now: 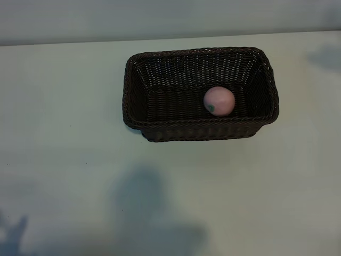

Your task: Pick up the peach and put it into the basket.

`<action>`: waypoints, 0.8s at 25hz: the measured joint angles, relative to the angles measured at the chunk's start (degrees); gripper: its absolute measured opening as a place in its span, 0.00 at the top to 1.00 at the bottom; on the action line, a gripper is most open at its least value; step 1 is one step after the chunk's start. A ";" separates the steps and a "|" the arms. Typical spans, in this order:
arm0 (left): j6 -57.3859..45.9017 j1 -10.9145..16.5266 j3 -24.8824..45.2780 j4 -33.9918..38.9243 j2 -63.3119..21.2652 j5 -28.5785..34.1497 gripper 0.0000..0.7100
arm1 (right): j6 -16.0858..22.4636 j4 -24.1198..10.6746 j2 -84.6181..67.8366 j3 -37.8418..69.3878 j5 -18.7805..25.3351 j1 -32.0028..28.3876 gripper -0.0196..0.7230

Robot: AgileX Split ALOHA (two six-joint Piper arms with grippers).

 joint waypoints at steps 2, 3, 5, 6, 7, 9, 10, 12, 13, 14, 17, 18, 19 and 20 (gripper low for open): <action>0.00 0.00 0.00 0.00 0.00 0.00 0.25 | 0.00 -0.23 -6.32 2.78 0.07 2.35 0.18; 0.00 0.00 0.00 0.00 0.00 0.00 0.25 | 0.00 -0.40 -9.71 4.24 0.11 3.88 0.18; 0.00 0.00 0.00 0.00 0.00 0.00 0.25 | 0.00 -1.71 -17.10 7.01 0.19 6.32 0.18; 0.00 0.00 0.00 0.00 0.00 0.00 0.25 | 0.07 -2.67 -20.11 7.95 0.33 7.29 0.18; 0.00 0.00 0.00 0.00 0.00 0.00 0.25 | 0.28 -4.14 -23.05 9.04 0.33 7.91 0.18; 0.00 0.00 0.00 0.00 0.00 0.00 0.25 | 1.34 -6.54 -27.67 11.02 0.40 8.30 0.18; 0.00 0.00 0.00 0.00 0.00 0.00 0.25 | 1.94 -7.22 -29.92 12.05 0.40 8.30 0.18; 0.00 0.00 0.00 0.00 0.00 0.00 0.25 | 2.59 -8.03 -33.85 14.18 0.40 8.30 0.18; 0.00 0.00 0.00 0.00 0.00 0.00 0.25 | 2.79 -8.17 -35.94 15.22 0.40 8.30 0.18; 0.00 0.00 0.00 0.00 0.00 0.00 0.25 | 2.90 -8.17 -38.00 16.59 0.40 8.30 0.18; 0.00 0.00 0.00 0.00 0.00 0.00 0.25 | 3.10 -8.23 -43.61 21.31 0.40 8.30 0.18; 0.00 0.00 0.00 0.00 0.00 0.00 0.25 | 3.10 -8.23 -45.54 23.25 0.26 8.30 0.18; 0.00 0.00 0.00 0.00 0.00 0.00 0.25 | 3.14 -8.29 -47.16 25.32 -0.07 8.30 0.18; 0.00 0.00 0.00 0.00 0.00 0.00 0.25 | 3.16 -8.29 -49.10 27.16 -0.50 8.30 0.18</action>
